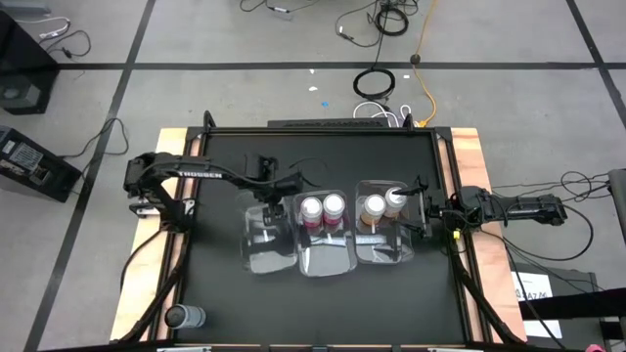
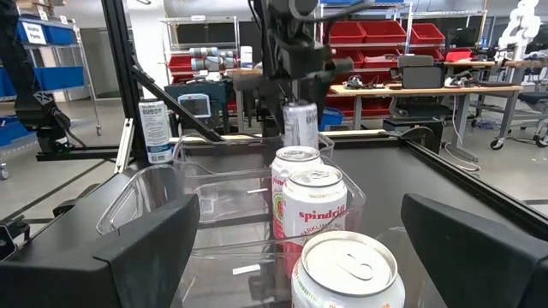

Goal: Sort soda cans
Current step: Put the right white soda can into the left transparent bin

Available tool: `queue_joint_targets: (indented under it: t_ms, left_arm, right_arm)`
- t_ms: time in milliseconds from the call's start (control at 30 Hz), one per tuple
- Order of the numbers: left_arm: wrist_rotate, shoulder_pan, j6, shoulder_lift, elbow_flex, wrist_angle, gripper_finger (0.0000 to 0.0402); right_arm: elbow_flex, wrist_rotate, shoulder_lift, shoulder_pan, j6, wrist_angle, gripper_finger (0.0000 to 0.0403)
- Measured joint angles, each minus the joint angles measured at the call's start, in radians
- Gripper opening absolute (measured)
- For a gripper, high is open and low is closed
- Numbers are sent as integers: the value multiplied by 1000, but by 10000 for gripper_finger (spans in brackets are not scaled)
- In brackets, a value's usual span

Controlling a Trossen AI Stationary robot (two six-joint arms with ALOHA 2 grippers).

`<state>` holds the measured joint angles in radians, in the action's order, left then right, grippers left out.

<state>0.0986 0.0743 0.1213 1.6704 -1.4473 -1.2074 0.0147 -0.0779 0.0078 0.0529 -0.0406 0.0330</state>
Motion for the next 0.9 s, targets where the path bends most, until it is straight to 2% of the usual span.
queue_joint_targets:
  t_ms: [367, 900]
  left_arm:
    - [1, 9, -26, -1, 75, 147, 274]
    - [18, 4, -24, 4, 79, 144, 317]
  right_arm:
    - [0, 0, 0, 0, 0, 0, 398]
    - [0, 0, 0, 0, 0, 0, 398]
